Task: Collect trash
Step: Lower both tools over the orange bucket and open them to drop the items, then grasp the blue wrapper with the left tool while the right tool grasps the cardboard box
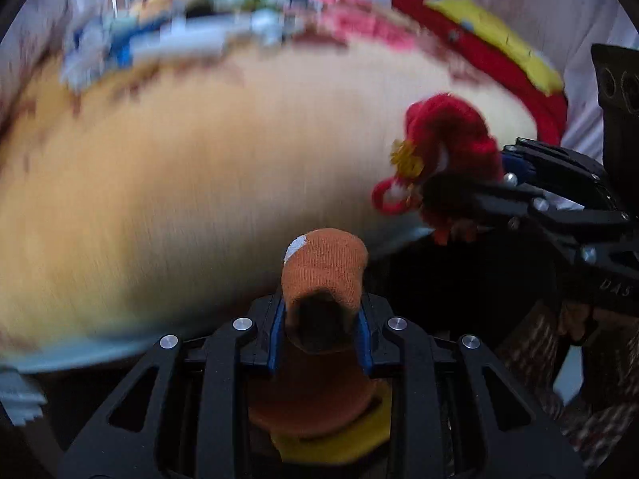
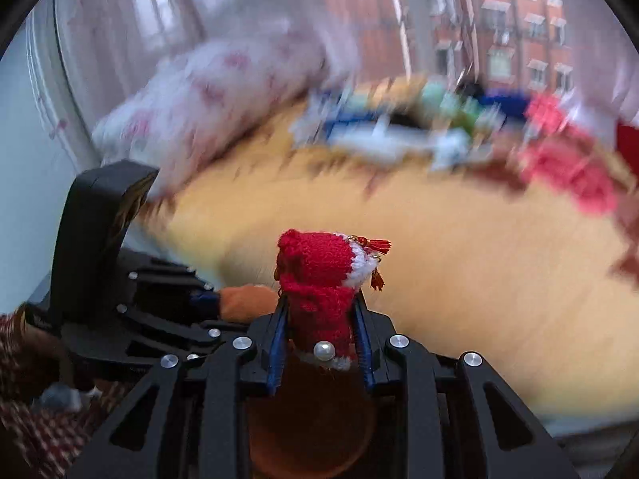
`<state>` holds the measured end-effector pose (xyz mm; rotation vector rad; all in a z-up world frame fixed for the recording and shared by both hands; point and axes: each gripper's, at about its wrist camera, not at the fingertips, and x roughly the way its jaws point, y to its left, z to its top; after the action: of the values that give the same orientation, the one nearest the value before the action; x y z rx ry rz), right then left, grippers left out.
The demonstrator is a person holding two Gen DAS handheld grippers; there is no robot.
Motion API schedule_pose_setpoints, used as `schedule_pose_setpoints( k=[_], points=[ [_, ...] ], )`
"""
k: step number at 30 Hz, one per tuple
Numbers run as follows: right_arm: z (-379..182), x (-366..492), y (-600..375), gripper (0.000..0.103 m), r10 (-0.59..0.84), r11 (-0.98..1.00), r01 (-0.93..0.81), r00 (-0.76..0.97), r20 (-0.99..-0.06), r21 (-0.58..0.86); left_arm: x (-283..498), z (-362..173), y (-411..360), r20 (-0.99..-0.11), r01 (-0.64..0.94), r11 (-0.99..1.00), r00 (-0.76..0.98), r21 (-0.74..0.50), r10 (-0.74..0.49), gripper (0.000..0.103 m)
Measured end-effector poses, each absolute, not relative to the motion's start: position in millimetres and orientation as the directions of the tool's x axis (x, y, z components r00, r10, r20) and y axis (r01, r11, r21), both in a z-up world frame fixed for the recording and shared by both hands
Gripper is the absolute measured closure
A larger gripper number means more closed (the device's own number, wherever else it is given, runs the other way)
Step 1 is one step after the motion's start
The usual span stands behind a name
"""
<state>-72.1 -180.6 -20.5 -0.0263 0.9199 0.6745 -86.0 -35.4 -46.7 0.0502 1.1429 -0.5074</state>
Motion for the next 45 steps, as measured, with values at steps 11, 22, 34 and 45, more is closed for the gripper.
schedule_pose_setpoints(
  k=[11,22,34,45],
  points=[
    [-134.6,-100.7,-149.9,0.067,0.438,0.810,-0.487,0.131,-0.889,0.327,-117.5,-157.4,-27.1,-0.951,0.290,0.912,0.013,-0.291,-0.308,0.069],
    [-104.5,-102.5,-170.7,0.024,0.429,0.842,-0.455,0.242,-0.870,0.289,-113.9,-138.8,-24.7,-0.966,0.259,0.940,0.068,-0.224,-0.249,0.027],
    [1.2,-73.0,-198.7,0.017,0.446,0.867,-0.475,0.606,-0.659,0.150,-40.3,9.6,17.7,-0.782,0.278,0.939,0.533,-0.201,-0.325,0.024],
    [6.3,-35.7,-209.5,0.012,0.471,0.869,-0.453,0.632,-0.615,0.199,123.4,41.5,38.4,-0.727,0.319,0.945,0.633,-0.069,-0.267,0.024]
  ],
)
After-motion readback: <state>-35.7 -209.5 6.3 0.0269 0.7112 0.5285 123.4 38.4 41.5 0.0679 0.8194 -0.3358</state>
